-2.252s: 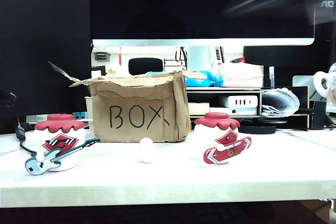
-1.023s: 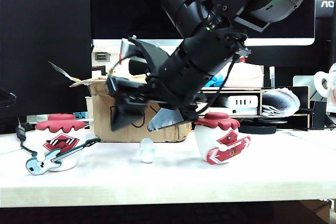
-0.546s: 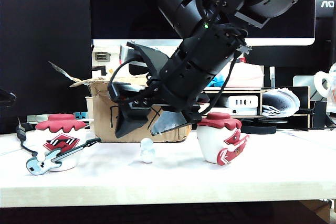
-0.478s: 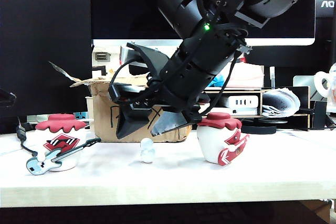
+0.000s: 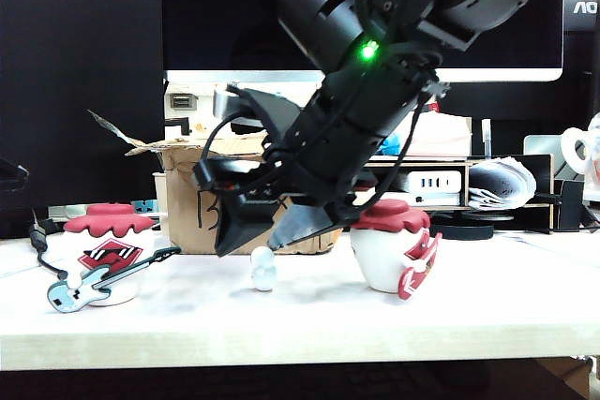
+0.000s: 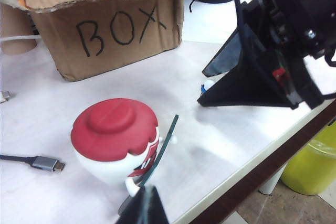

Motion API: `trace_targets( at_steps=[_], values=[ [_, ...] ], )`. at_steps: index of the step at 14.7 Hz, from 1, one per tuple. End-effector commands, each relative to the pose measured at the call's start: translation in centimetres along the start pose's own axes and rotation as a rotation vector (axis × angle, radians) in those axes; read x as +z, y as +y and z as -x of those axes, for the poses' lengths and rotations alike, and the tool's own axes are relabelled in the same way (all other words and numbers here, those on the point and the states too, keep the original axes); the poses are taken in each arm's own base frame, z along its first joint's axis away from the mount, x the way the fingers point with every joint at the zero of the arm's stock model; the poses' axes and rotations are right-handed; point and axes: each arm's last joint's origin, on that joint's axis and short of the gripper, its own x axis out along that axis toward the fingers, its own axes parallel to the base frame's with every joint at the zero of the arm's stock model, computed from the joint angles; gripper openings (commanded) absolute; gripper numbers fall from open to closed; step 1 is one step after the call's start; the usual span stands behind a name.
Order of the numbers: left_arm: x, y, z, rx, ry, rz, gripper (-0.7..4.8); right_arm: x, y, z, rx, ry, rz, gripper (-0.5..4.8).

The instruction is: Put the doll that is least similar in size compared to the others into the paper box.

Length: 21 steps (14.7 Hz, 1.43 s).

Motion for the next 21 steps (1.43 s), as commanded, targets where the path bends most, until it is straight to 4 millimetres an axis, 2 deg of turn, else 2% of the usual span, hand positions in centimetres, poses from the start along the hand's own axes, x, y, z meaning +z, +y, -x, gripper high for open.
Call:
trace_targets(
  at_steps=[1,2,6,7,8,16,21],
  values=[
    [0.1,0.0,0.0,0.0,-0.013,0.0,-0.05,-2.4,-0.1,-1.2,-0.013,0.147,-0.017,2.34],
    [0.2,0.0,0.0,0.0,-0.014,-0.001,-0.05,-2.4,0.0,-1.2,-0.015,0.146,-0.016,1.99],
    [0.1,0.0,0.0,0.0,-0.014,0.0,-0.05,-2.4,-0.1,-1.2,-0.021,0.15,-0.018,1.95],
    [0.1,0.0,0.0,0.0,-0.014,0.0,-0.05,-2.4,-0.2,-1.2,-0.021,0.15,-0.018,1.33],
    [0.2,0.0,0.0,0.0,-0.015,-0.001,-0.05,-2.4,-0.1,-1.2,-0.021,0.148,-0.018,1.06],
    [0.2,0.0,0.0,0.0,-0.015,-0.001,-0.05,-1.4,0.0,-0.6,-0.007,0.093,-0.018,1.06],
    [0.2,0.0,0.0,0.0,-0.015,0.0,-0.05,1.7,0.1,3.3,0.003,-0.067,-0.021,1.06]
  ],
)
